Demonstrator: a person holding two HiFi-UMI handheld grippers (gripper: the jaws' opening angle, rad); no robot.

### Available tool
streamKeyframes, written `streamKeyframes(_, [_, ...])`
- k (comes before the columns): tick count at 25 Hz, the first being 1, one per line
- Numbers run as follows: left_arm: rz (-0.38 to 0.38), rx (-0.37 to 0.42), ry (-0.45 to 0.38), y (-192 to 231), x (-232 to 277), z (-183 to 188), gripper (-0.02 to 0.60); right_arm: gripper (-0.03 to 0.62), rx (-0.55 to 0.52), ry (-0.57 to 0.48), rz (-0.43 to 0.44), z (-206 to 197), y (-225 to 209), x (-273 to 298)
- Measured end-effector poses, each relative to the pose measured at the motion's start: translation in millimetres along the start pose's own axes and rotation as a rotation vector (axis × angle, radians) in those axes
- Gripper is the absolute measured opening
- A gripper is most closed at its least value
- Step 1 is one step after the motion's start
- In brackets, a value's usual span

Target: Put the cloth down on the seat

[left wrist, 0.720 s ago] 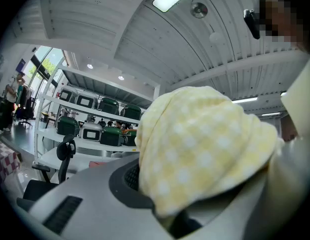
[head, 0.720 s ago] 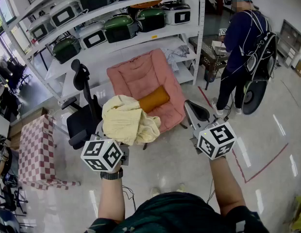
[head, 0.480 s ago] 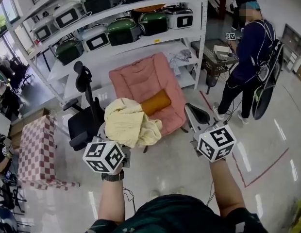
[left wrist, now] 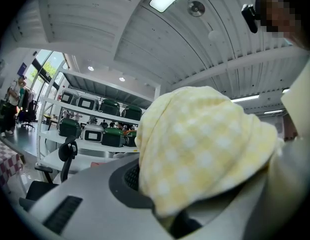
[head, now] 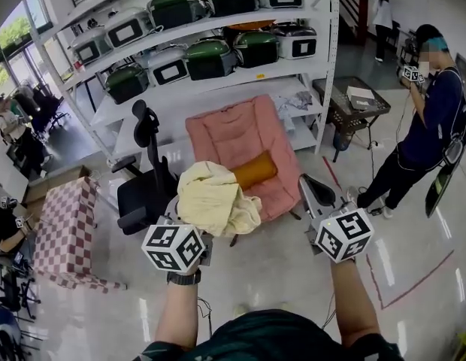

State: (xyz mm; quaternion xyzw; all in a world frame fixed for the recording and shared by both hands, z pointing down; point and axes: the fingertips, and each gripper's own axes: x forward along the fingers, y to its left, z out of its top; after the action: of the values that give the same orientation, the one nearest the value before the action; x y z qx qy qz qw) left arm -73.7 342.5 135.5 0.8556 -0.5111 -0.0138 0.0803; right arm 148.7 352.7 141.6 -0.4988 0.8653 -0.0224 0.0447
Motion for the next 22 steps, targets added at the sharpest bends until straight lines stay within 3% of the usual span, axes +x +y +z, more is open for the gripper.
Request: streamKeyframes(22, [0.061,-0.002,0.007,-29,28,-18,0.072,0.005,0.027,-0.007,0.047,-10,-46,-10])
